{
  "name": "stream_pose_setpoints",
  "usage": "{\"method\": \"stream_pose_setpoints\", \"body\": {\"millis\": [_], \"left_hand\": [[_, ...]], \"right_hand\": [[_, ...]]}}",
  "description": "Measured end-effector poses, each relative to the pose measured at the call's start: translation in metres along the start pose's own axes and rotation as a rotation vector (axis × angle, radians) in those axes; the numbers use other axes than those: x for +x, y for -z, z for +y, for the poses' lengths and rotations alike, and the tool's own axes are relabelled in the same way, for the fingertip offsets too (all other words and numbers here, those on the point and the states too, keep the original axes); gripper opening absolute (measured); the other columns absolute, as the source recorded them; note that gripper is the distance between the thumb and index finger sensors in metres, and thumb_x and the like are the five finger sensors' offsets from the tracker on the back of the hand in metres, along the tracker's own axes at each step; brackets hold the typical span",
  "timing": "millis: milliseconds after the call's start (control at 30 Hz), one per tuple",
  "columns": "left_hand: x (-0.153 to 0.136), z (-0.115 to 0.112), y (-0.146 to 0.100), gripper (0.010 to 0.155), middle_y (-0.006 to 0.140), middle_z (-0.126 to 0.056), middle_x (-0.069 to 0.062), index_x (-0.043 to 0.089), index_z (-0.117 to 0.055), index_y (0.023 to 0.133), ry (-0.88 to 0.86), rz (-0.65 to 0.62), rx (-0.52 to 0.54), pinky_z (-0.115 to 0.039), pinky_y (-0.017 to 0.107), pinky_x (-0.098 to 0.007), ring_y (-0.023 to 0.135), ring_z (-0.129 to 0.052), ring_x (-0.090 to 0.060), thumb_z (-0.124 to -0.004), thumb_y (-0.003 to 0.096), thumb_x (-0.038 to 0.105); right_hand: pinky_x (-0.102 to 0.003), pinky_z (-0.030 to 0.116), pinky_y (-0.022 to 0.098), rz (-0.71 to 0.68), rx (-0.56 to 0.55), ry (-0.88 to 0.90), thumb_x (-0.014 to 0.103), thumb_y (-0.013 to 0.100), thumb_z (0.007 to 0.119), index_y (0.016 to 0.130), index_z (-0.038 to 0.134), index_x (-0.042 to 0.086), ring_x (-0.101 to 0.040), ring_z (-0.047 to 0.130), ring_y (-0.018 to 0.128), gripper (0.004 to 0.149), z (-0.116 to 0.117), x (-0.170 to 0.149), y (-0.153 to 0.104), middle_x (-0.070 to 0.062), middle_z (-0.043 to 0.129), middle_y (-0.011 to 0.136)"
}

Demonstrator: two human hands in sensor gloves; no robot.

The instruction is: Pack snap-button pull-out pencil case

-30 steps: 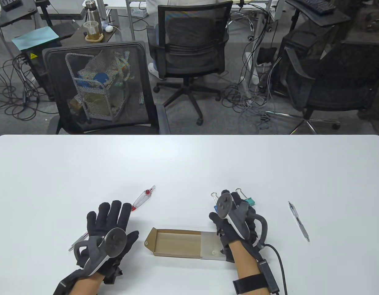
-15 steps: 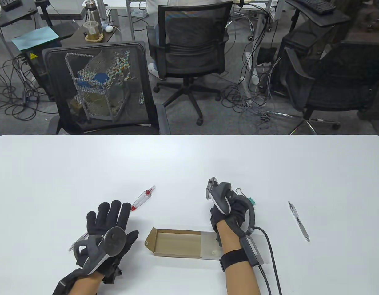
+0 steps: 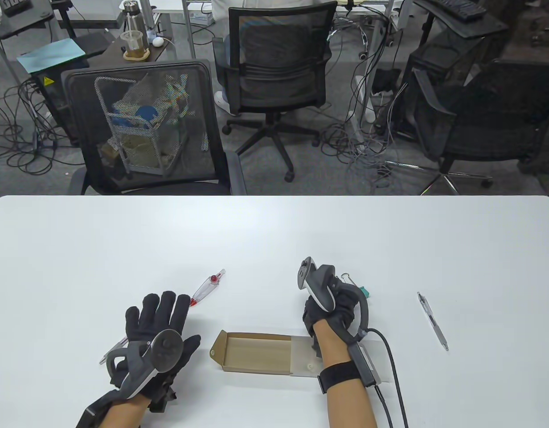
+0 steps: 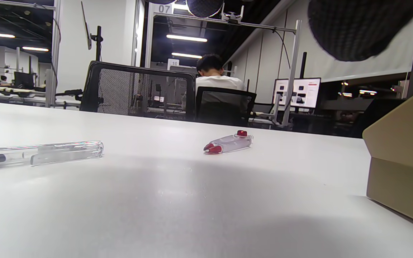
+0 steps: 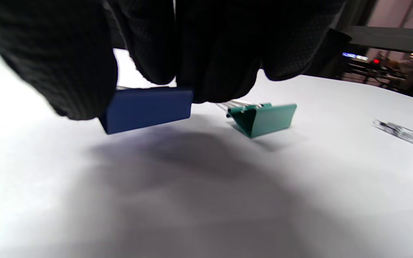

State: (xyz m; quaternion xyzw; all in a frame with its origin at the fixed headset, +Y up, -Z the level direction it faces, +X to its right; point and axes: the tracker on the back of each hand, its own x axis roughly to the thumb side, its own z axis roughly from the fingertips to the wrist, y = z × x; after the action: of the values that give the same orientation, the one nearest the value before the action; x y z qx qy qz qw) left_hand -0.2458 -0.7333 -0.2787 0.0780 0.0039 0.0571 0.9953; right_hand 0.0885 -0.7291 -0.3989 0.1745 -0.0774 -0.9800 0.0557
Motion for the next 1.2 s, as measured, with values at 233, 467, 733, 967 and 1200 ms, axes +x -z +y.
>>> {"method": "stream_pose_setpoints", "body": {"millis": [233,467,733,967,1200], "left_hand": [[0.000,0.000,0.000,0.092,0.123,-0.033,0.013,0.050,-0.030,0.110,0.012,0.002,-0.008,-0.025,0.087,-0.062,0.122,-0.032,-0.027,-0.078,0.0338,0.067],[0.001,0.000,0.000,0.091,0.123,-0.033,0.013,0.050,-0.031,0.110,0.023,0.006,-0.013,-0.025,0.087,-0.062,0.122,-0.032,-0.027,-0.078,0.0339,0.067],[0.008,0.011,-0.007,0.083,0.123,-0.038,0.014,0.049,-0.037,0.109,0.009,-0.014,0.086,-0.026,0.087,-0.062,0.122,-0.036,-0.027,-0.078,0.0378,0.059],[0.052,0.016,-0.030,0.074,0.117,-0.057,0.016,0.046,-0.057,0.105,0.014,-0.243,0.199,-0.033,0.086,-0.062,0.119,-0.047,-0.025,-0.081,0.0366,0.058],[0.093,-0.002,-0.036,0.066,0.107,-0.076,0.016,0.044,-0.073,0.098,0.125,-0.343,0.093,-0.036,0.085,-0.063,0.114,-0.066,-0.021,-0.084,0.0343,0.058]], "right_hand": [[-0.046,0.073,0.066,-0.283,-0.176,0.093,0.058,0.032,0.087,0.093,0.075,0.037,-0.021,0.087,0.080,0.066,-0.024,-0.004,-0.047,0.006,0.082,0.099],[-0.046,0.073,0.066,-0.687,-0.224,0.146,0.058,0.033,0.085,0.093,0.074,0.037,-0.021,0.086,0.081,0.065,-0.015,-0.009,-0.111,0.006,0.081,0.100],[-0.046,0.073,0.066,-0.824,-0.309,0.076,0.057,0.032,0.086,0.092,0.076,0.038,-0.020,0.087,0.081,0.064,0.011,-0.007,-0.140,0.007,0.081,0.100],[-0.046,0.073,0.067,-0.857,-0.319,0.078,0.057,0.032,0.086,0.092,0.075,0.038,-0.020,0.087,0.082,0.064,0.013,-0.006,-0.144,0.008,0.081,0.100],[-0.046,0.073,0.068,-0.888,-0.343,0.075,0.057,0.032,0.086,0.092,0.075,0.038,-0.020,0.087,0.082,0.064,0.011,-0.005,-0.151,0.006,0.081,0.101]]}}
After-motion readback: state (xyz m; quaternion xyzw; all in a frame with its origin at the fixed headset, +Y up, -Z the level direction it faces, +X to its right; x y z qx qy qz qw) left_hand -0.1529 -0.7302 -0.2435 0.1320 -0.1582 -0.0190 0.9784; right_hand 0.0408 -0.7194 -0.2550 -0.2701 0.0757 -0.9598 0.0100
